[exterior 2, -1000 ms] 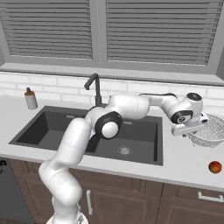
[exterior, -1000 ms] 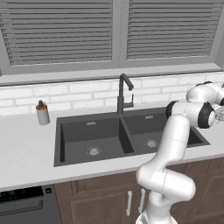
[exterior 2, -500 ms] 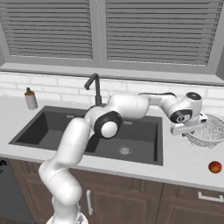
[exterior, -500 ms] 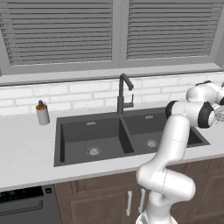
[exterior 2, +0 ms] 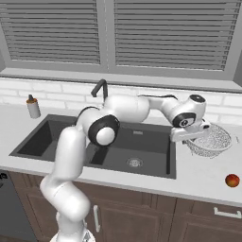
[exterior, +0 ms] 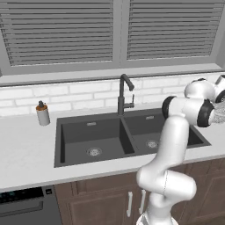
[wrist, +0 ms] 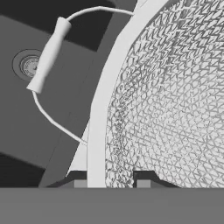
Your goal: Put the colander in the sink, put the apple in the colander, and turn on the sink faucet and pour water over the colander.
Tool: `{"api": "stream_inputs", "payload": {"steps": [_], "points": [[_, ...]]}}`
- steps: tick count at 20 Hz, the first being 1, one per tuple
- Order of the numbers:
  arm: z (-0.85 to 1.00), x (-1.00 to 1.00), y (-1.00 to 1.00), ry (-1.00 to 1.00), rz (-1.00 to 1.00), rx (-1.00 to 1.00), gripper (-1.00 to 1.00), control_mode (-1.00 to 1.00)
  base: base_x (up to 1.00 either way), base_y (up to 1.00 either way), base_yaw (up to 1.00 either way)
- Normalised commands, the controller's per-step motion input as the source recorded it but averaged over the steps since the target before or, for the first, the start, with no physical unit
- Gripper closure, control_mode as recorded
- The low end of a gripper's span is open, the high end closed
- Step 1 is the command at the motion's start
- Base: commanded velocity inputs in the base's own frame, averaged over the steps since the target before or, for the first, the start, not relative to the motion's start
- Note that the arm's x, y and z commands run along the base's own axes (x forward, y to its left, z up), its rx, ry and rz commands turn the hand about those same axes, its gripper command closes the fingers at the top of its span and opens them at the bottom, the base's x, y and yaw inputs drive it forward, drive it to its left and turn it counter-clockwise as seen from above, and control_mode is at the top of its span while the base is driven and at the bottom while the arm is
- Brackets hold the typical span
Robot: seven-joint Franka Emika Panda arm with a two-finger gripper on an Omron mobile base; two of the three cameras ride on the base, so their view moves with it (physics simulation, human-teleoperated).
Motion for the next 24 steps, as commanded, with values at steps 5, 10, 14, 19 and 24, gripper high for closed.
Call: {"api": "stream_inputs", "payload": {"steps": [5,10,14,19,24], "points": [[0.24,-0.47,0.72,-0.01,0.01,-0.05,1.0,-1.0,0.0,0.0,0.0],[0.2,-0.44,0.54,-0.15,0.03,-0.07,1.0,-1.0,0.0,0.0,0.0],[0.27,-0.39,0.81,-0.08,0.11,-0.06,1.0,-1.0,0.0,0.0,0.0],[0.25,-0.42,0.85,0.0,0.12,-0.05,1.0,-1.0,0.0,0.0,0.0],[0.28,-0.34,0.91,0.0,0.12,-0.05,1.0,-1.0,0.0,0.0,0.0]]}}
